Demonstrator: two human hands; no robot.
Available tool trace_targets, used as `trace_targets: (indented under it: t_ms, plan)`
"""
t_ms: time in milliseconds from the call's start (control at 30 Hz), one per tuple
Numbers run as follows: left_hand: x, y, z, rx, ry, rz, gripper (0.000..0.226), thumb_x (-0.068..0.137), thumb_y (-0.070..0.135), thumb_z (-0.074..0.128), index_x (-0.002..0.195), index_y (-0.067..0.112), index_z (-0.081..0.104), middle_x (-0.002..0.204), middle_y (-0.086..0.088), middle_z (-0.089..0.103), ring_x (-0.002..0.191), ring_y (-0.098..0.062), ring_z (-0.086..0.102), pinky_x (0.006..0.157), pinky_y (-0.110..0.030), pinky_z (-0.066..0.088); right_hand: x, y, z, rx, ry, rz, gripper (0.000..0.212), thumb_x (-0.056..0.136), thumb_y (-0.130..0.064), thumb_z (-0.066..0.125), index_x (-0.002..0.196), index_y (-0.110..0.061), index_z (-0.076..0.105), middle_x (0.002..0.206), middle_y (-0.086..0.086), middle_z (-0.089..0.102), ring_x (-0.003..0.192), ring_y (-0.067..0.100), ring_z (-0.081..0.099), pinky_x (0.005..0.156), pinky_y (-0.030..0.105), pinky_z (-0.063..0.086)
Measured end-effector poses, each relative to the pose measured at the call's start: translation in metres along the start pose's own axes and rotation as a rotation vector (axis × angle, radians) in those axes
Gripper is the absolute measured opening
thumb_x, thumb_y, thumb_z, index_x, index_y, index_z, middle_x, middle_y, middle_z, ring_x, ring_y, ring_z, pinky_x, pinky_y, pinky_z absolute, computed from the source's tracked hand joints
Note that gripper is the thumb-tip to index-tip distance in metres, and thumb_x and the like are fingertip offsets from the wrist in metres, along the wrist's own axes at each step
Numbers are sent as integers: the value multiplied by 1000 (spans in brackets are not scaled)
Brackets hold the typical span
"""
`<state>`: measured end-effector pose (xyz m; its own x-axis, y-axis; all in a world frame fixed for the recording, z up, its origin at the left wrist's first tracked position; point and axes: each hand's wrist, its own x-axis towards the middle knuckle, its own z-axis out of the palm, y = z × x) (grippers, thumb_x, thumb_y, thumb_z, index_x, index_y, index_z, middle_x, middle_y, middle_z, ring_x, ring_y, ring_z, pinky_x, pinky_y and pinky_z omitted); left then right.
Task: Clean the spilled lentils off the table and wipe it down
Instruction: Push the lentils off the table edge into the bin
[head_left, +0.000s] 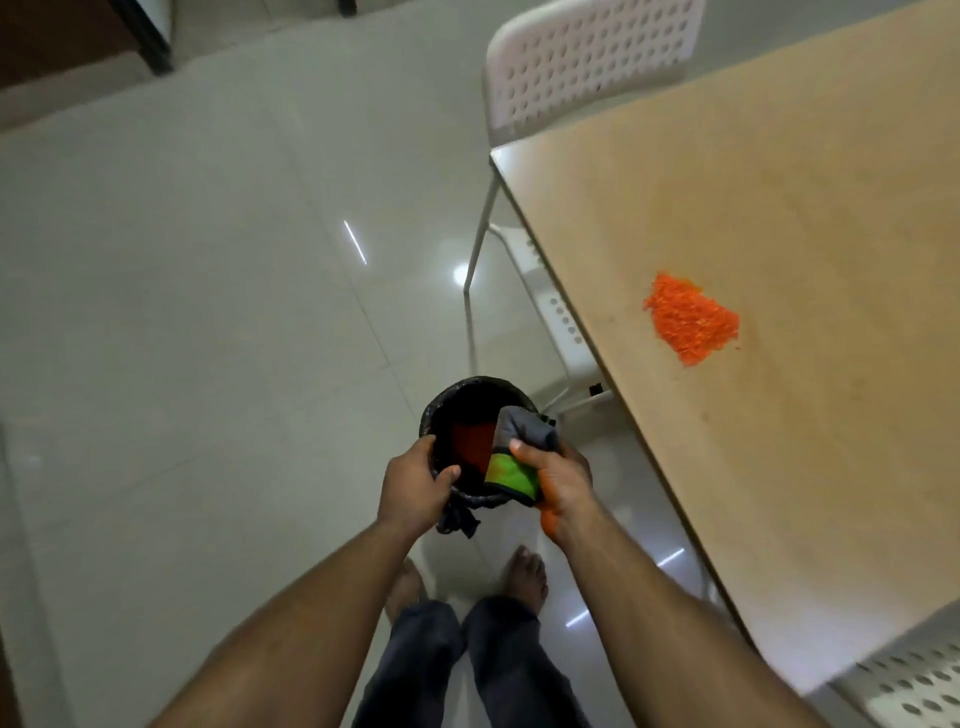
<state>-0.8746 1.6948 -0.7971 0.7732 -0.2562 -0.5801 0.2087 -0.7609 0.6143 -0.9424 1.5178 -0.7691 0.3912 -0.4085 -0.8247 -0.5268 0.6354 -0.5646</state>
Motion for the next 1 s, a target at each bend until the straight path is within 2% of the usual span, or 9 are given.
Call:
trace_targets:
  t_ms: [67,200,433,533,600,733,800,900,1000]
  plan:
    - [30,-31,26,10,-9,-23,60,95,26,76,149,8,54,133,-12,70,125,-32,64,96,-30,47,44,25,-2,-50,22,16,36,81,-4,86,114,-15,76,102,11,80,92,34,77,77,46,64]
    - [87,-80,70,-50,16,-90,56,95,25,76,144,11,53,130,-10,69,121,-32,63,89,-26,41,119,68,-3,-144,34,3,27,85,2,81,107,-14,76,108,16,77,94,34,73,86,50,61]
    - [169,-146,126,-112,25,-414,46,98,28,71,130,1,51,125,-22,66,117,-42,63,89,-38,50,207,118,-9,-214,28,49,28,85,-6,82,104,-24,74,114,15,75,105,39,72,95,58,59]
    - [181,-158,141,-135,29,-472,37,93,16,65,126,1,54,120,-23,66,109,-41,64,91,-42,55,220,125,-11,-174,36,68,41,83,-10,84,121,-19,73,120,16,74,107,40,72,96,61,58]
    - [180,-157,144,-155,48,-464,35,91,9,63,124,3,55,115,-19,65,104,-39,64,90,-43,57,217,122,-11,-133,43,83,55,74,-15,84,128,-16,72,121,17,75,107,40,72,93,58,60]
    - [156,-137,133,-143,70,-429,32,88,1,59,119,2,52,101,-14,60,96,-37,62,83,-40,54,180,99,-11,4,12,145,34,90,-5,64,123,-5,73,114,19,75,94,35,71,73,38,57]
    - [135,-123,121,-114,68,-427,31,88,-1,58,118,3,51,98,-14,59,91,-36,60,77,-38,50,152,84,-10,72,-44,149,39,89,-9,64,127,0,71,121,23,73,98,36,70,74,37,57]
    - [94,-99,92,-79,88,-430,31,88,0,59,118,3,50,97,-14,58,87,-35,57,75,-37,47,99,56,-4,109,-118,98,56,76,-22,78,127,-2,72,122,22,74,106,38,71,83,42,59]
    - [54,-76,63,-69,121,-439,33,89,2,59,121,3,52,99,-15,61,87,-35,56,76,-37,47,48,30,-2,67,-179,52,60,70,-20,88,126,-5,74,120,21,75,112,39,72,89,47,60]
